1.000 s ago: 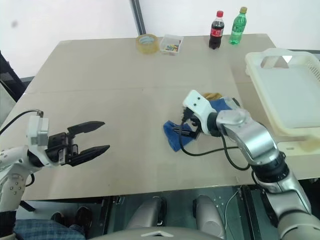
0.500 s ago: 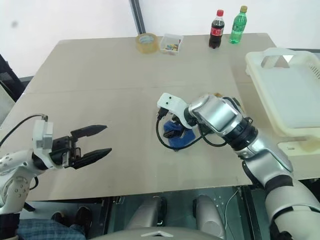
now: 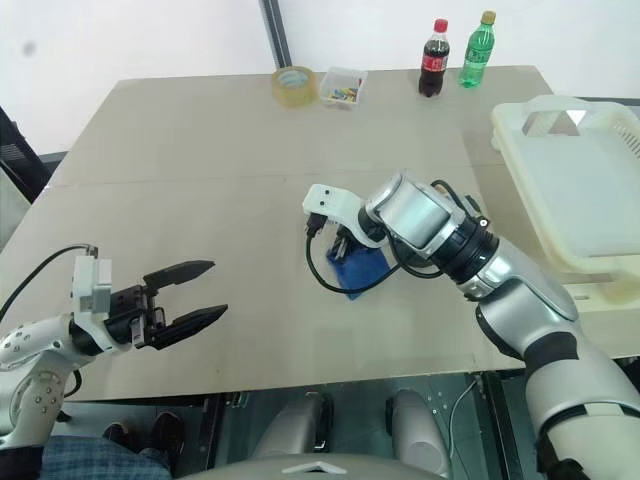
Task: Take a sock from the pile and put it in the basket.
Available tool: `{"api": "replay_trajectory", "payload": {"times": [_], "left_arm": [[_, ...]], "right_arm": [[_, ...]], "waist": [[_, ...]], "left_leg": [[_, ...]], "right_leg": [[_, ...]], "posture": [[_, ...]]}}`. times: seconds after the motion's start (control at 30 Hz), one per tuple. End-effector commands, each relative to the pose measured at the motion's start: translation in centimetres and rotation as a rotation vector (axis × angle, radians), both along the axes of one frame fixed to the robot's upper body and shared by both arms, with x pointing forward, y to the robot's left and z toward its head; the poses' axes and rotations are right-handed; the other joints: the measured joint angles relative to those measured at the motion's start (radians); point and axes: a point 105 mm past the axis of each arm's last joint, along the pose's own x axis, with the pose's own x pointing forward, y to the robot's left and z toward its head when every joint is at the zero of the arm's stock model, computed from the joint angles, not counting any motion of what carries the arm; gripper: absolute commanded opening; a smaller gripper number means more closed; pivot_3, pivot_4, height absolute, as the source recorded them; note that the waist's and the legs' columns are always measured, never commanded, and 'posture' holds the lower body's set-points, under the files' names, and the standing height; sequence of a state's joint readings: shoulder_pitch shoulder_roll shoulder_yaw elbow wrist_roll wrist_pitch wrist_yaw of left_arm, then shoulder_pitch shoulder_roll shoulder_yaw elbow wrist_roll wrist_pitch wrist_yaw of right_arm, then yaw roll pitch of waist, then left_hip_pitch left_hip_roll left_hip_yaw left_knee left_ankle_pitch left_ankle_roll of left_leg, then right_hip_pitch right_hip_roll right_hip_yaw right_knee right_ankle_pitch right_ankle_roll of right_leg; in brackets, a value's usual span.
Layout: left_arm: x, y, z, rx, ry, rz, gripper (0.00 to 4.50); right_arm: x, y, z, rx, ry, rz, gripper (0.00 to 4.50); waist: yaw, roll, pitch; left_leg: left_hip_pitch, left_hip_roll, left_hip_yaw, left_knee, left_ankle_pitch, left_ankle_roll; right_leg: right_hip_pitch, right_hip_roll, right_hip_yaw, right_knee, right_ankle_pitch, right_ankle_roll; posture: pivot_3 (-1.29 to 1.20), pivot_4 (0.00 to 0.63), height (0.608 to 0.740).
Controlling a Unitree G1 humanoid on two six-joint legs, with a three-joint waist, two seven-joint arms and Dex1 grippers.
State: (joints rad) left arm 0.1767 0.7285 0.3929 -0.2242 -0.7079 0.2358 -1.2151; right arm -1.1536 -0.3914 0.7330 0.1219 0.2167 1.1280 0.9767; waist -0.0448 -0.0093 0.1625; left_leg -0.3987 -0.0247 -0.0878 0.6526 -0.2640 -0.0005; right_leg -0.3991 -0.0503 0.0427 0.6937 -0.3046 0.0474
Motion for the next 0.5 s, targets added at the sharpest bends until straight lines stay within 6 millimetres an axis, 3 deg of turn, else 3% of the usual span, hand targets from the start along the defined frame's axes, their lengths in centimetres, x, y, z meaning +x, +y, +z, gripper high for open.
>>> {"api": "replay_trajectory", "payload": {"times": [0.03,0.17,0.3,0.43,0.5], "left_arm": [[-0.1,0.1,1.0,0.013,-0.053,0.006,4.5],[0.1,0.0,1.0,0.009,-0.053,-0.002,4.5],[0.4,0.1,1.2,0.012,-0.055,-0.004,4.5],[0.5,0.2,1.2,0.015,-0.055,-0.009,4.5],[0.7,0.2,1.3,0.013,-0.062,-0.007,4.5]], "right_arm": [[-1.9,2.7,2.4,0.117,-0.027,0.149,0.03],[-4.0,6.3,4.4,0.297,-0.073,0.308,0.03],[-4.3,9.6,8.8,0.618,-0.207,0.361,0.03],[-4.4,9.8,10.7,0.791,-0.26,0.385,0.03],[-4.2,8.6,10.0,0.829,-0.264,0.382,0.03]], "waist": [[0.0,0.0,0.0],[-0.001,0.0,0.0],[0.0,0.0,0.0],[0.004,0.0,0.0],[0.007,-0.002,-0.001]], "left_leg": [[0.0,0.0,0.0,0.0,0.0,0.0],[0.0,0.0,0.0,0.0,0.0,0.0],[0.0,0.0,0.0,0.0,0.0,0.0],[0.0,-0.001,-0.001,0.0,0.0,0.0],[0.0,-0.001,-0.001,0.0,0.0,0.0]], "right_leg": [[0.0,0.0,0.0,0.0,0.0,0.0],[0.0,0.0,0.0,0.0,0.0,0.0],[0.0,0.0,0.0,0.0,0.0,0.0],[-0.001,0.0,-0.001,0.0,0.0,0.0],[0.0,-0.001,-0.002,0.0,0.0,0.0]], "posture": [[0.0,0.15,0.74],[0.0,0.15,0.74],[0.0,0.15,0.74],[0.0,0.15,0.74],[0.0,0.15,0.74]]}}
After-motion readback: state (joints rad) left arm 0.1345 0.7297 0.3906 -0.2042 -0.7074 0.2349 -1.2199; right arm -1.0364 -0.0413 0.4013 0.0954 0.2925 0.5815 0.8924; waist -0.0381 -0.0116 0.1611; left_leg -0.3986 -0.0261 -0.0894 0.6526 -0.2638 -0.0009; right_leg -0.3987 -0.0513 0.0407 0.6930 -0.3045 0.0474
